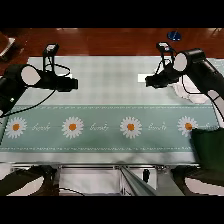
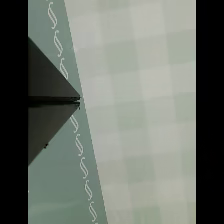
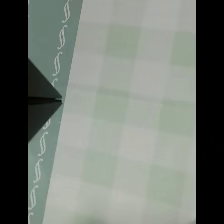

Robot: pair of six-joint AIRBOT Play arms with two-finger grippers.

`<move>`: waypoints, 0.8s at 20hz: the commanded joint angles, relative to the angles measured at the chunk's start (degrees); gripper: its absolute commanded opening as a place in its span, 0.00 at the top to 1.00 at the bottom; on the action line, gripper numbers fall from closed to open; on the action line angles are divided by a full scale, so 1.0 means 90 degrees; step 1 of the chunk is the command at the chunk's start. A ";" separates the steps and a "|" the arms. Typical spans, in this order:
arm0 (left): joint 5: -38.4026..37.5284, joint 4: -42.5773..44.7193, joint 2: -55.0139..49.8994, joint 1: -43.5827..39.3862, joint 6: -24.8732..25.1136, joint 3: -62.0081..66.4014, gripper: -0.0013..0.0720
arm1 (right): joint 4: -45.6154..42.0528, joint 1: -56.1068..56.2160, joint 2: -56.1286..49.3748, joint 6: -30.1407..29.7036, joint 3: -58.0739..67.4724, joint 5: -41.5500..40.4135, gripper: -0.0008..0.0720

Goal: Fold the shirts.

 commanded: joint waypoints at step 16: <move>0.0347 0.0002 -0.0002 0.0002 0.0000 -0.0002 0.96 | -0.0053 0.0005 -0.0002 -0.0007 0.0002 -0.0510 0.96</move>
